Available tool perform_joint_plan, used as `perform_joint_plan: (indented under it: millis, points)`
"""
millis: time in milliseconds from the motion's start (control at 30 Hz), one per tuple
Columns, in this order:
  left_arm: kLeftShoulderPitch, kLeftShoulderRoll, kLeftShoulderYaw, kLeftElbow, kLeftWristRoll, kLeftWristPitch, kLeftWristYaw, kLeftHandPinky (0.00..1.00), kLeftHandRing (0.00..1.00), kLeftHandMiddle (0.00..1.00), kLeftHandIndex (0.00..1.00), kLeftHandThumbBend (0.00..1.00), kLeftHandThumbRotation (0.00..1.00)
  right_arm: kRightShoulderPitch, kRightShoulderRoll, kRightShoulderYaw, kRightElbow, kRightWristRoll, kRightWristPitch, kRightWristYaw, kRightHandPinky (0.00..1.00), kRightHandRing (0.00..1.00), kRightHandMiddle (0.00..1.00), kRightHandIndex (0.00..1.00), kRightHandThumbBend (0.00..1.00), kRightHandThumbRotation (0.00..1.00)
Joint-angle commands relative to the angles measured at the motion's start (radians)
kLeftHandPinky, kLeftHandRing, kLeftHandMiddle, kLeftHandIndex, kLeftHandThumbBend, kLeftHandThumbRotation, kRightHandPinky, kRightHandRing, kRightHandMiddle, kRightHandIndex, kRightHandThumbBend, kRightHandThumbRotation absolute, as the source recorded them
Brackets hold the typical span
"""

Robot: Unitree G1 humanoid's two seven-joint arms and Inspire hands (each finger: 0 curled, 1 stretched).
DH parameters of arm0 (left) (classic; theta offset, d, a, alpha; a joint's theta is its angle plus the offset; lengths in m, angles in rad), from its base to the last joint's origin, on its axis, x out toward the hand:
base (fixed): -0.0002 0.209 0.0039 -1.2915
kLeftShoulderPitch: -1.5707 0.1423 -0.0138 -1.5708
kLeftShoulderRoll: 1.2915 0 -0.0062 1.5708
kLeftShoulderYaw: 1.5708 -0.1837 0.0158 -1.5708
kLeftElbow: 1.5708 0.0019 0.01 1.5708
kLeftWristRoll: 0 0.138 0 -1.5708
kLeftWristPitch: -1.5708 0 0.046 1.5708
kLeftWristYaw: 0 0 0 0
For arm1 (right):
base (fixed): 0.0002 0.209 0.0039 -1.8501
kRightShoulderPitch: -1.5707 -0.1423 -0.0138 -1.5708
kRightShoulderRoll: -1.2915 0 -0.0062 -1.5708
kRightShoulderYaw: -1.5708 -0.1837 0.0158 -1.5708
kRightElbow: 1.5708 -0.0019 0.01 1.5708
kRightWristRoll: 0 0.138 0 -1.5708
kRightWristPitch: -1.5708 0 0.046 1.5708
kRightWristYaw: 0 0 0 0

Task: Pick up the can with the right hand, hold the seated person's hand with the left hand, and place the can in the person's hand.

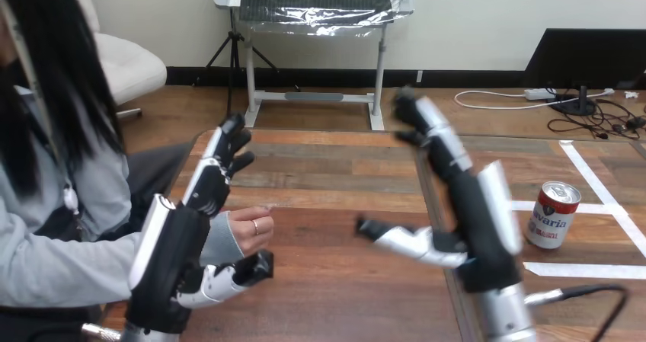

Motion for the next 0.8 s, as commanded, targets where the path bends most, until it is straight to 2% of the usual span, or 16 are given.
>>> perform_joint_plan:
  millis: [0, 267, 467, 567, 667, 767]
  points:
    - [-0.03, 0.019, 0.001, -0.059, -0.039, 0.013, -0.018, 0.91, 0.96, 1.0, 0.99, 1.0, 0.71, -0.075, -0.027, -0.053, -0.098, 0.021, 0.016, -0.023, 0.8, 0.87, 0.91, 0.93, 1.0, 0.46]
    - [-0.028, 0.027, 0.0, -0.064, -0.071, 0.025, -0.05, 0.91, 0.97, 1.0, 0.99, 1.0, 0.69, -0.069, -0.043, -0.085, -0.168, 0.044, 0.056, -0.023, 0.8, 0.87, 0.9, 0.93, 1.0, 0.44]
    - [-0.03, 0.021, 0.008, -0.081, -0.064, 0.043, -0.054, 0.92, 0.98, 1.0, 0.99, 1.0, 0.68, -0.084, -0.063, -0.107, -0.159, 0.07, 0.044, -0.024, 0.77, 0.86, 0.91, 0.91, 1.0, 0.43]
    - [-0.035, 0.018, 0.005, -0.085, -0.069, 0.048, -0.061, 0.92, 0.98, 1.0, 0.99, 1.0, 0.67, -0.089, -0.073, -0.128, -0.151, 0.046, 0.041, -0.045, 0.76, 0.86, 0.91, 0.91, 1.0, 0.44]
    - [-0.044, 0.015, 0.006, -0.081, -0.068, 0.045, -0.066, 0.93, 0.98, 1.0, 0.99, 1.0, 0.67, -0.092, -0.078, -0.142, -0.142, 0.042, 0.048, -0.058, 0.76, 0.86, 0.91, 0.9, 1.0, 0.45]
    - [-0.047, 0.011, 0.006, -0.088, -0.065, 0.05, -0.068, 0.93, 0.98, 1.0, 0.99, 1.0, 0.67, -0.093, -0.08, -0.15, -0.138, 0.061, 0.066, -0.062, 0.76, 0.87, 0.91, 0.9, 1.0, 0.46]
